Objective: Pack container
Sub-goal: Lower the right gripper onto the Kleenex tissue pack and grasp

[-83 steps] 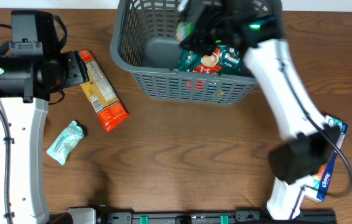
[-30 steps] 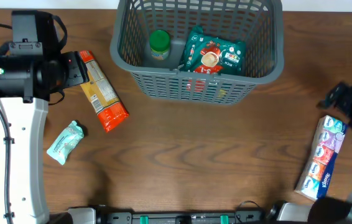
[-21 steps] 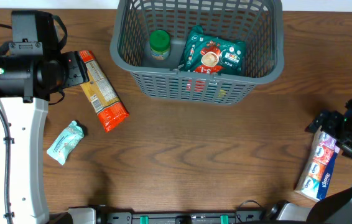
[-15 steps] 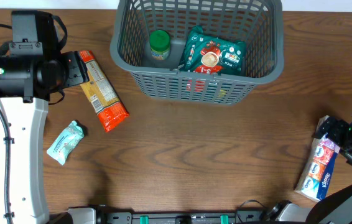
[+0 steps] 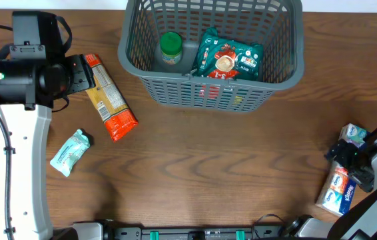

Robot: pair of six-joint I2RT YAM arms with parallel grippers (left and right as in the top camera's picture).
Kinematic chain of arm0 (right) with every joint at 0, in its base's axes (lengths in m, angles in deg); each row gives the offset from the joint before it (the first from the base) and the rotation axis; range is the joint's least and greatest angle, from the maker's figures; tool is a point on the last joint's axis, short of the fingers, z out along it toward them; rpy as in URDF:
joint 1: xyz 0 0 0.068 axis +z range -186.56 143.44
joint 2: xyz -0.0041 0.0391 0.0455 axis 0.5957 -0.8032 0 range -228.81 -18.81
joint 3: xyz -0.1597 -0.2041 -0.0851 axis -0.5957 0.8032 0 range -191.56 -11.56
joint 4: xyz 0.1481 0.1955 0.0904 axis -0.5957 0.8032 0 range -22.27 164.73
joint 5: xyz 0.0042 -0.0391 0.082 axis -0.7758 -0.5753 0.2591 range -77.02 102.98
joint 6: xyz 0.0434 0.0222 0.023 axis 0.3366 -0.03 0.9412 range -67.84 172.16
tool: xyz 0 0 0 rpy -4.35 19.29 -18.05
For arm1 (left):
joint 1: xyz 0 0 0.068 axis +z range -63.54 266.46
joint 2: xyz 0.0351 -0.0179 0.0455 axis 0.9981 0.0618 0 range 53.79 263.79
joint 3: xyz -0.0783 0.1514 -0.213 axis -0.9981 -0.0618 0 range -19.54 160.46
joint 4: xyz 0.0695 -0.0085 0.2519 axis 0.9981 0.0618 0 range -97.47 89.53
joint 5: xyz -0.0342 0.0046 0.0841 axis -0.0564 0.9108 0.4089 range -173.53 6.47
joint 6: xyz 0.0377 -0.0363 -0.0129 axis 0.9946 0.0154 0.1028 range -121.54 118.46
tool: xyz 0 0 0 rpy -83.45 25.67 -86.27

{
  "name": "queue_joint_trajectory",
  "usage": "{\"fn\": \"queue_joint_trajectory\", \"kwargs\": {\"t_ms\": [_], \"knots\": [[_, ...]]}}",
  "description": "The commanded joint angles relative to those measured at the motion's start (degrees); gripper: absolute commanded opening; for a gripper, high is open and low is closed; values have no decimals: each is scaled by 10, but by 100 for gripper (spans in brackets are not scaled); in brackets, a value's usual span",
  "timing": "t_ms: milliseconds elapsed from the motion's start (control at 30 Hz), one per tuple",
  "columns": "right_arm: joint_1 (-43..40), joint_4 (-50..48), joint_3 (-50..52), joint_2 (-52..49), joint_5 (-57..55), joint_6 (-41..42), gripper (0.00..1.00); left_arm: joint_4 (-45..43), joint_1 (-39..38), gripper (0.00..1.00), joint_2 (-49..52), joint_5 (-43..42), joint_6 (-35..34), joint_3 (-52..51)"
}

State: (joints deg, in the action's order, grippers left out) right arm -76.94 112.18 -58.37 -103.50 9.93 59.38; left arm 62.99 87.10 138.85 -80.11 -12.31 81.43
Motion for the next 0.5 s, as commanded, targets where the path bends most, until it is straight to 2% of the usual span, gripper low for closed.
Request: {"fn": "queue_joint_trajectory", "kwargs": {"t_ms": [0, 167, 367, 467], "knots": [[-5, -24, 18, 1, -8, 31, 99, 0, 2, 69, -8, 3, -10, 5], [-5, -76, 45, -11, -8, 35, 98, 0, 2, 70, -8, 3, -10, 5], [-5, -90, 54, -49, -8, 50, 95, 0, 2, 70, -8, 3, -9, 5], [-5, -91, 54, -63, -8, 53, 89, 0, 2, 69, -8, 3, -9, 5]]}}
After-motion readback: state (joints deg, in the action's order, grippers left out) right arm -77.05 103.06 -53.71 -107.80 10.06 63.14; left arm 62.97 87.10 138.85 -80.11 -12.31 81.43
